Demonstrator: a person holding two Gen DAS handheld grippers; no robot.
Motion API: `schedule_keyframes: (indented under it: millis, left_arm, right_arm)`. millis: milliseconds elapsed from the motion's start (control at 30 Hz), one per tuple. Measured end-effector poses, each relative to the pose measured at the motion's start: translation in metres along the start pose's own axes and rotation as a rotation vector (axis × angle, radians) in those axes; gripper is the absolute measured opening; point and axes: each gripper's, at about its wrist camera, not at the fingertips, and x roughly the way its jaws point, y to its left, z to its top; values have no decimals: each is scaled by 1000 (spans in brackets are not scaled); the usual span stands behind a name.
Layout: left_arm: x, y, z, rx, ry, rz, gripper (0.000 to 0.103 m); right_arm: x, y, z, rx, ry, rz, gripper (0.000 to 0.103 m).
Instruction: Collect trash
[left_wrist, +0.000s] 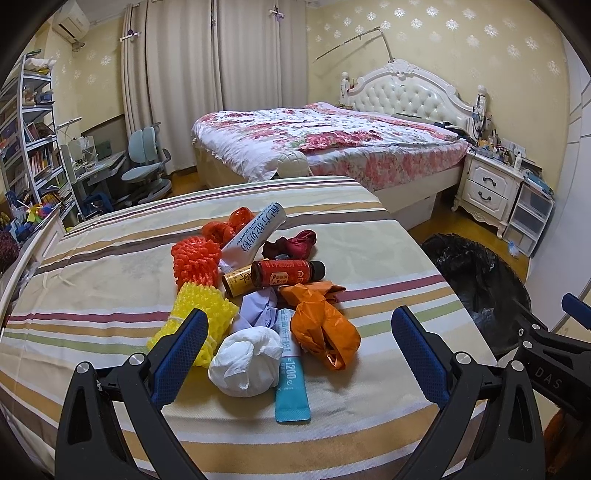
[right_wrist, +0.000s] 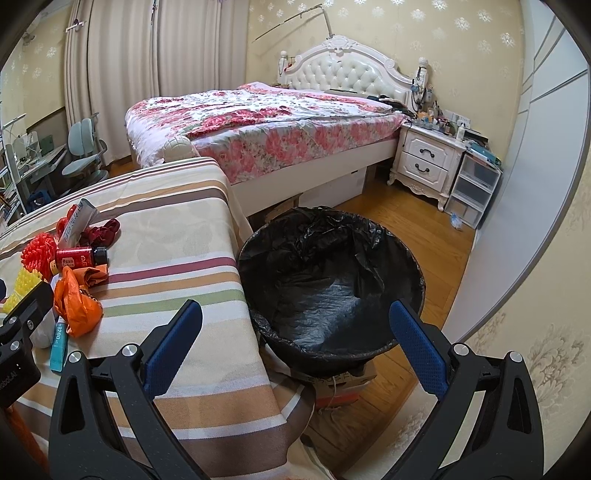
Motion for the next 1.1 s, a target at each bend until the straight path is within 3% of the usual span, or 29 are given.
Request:
schedule_keyframes:
  millis: [833, 1100]
  left_arm:
    - [-2, -6, -3, 16, 8, -5, 97]
    - [-5, 25, -4, -15, 29, -7, 96]
  right_arm:
    - [5, 2, -4, -4, 13, 5, 99]
    - [6, 12, -18, -32, 22, 39, 99]
